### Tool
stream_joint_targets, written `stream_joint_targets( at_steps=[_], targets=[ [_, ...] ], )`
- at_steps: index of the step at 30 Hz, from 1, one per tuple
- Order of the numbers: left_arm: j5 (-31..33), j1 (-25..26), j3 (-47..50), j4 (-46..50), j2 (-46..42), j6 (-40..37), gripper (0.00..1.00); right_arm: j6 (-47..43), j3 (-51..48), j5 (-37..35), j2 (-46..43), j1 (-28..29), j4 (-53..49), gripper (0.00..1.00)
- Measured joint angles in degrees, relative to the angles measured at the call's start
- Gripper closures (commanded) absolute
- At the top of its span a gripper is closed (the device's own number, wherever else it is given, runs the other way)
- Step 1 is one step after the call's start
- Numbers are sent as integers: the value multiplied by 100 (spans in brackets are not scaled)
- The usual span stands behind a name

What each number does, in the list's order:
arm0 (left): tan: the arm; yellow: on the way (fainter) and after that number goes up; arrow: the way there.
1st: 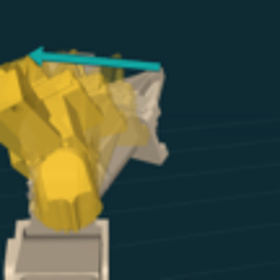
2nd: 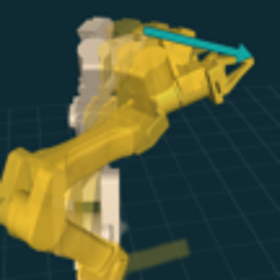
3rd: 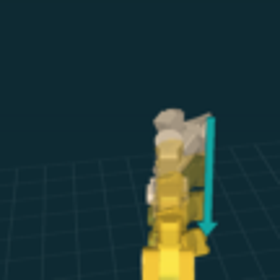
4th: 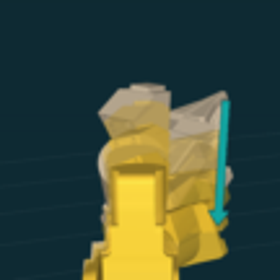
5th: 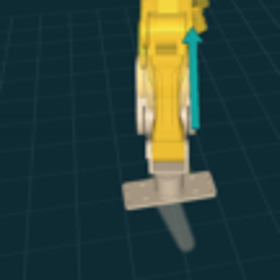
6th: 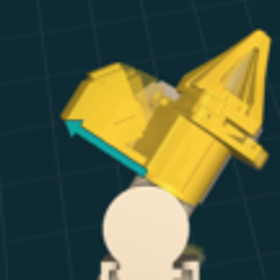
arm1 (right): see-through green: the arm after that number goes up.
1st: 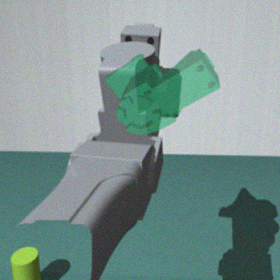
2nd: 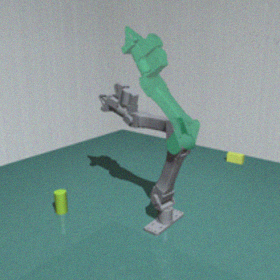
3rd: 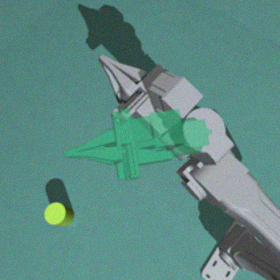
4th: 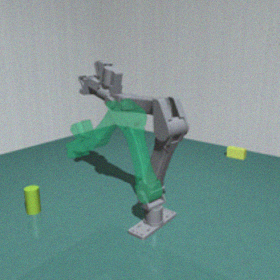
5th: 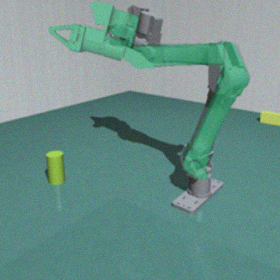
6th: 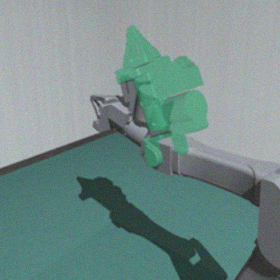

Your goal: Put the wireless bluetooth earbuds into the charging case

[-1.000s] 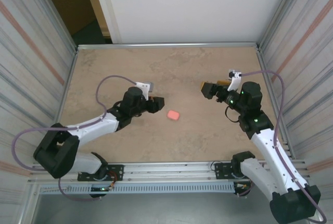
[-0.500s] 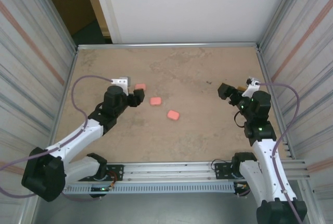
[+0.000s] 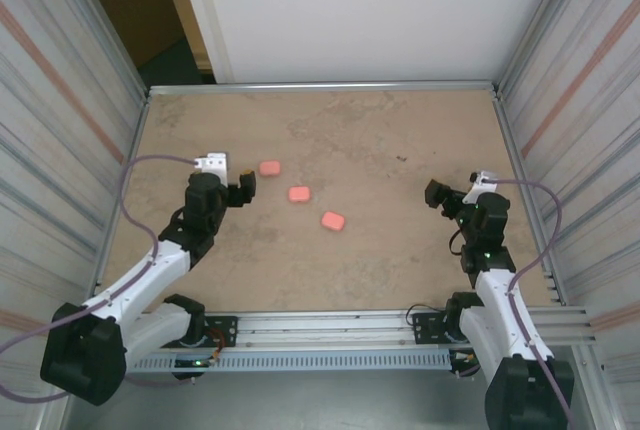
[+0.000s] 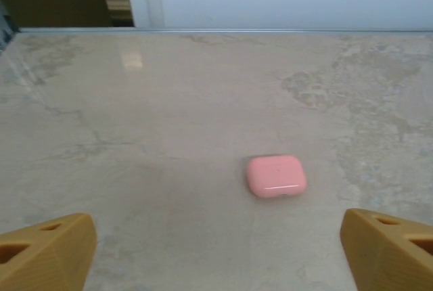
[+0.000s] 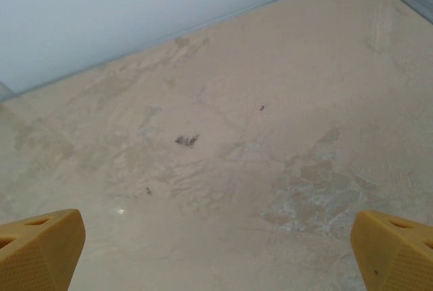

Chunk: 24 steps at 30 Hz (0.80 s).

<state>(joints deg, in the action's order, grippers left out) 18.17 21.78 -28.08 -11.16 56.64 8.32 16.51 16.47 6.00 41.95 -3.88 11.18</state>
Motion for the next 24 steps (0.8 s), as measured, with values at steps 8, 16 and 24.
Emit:
stream_joint_targets(
  at_steps=[8, 16, 24],
  targets=[
    [450, -190, 236, -293, -50, -216, 1, -450, -175, -168, 317, -2, 732, 0],
    [901, -271, 442, -557, 103, -354, 1, -525, -446, -219, 1670, -63, 1906, 0],
    [1021, -365, 494, -717, 105, -625, 1, -577, -428, -125, 3025, -179, 3097, 0]
  ],
)
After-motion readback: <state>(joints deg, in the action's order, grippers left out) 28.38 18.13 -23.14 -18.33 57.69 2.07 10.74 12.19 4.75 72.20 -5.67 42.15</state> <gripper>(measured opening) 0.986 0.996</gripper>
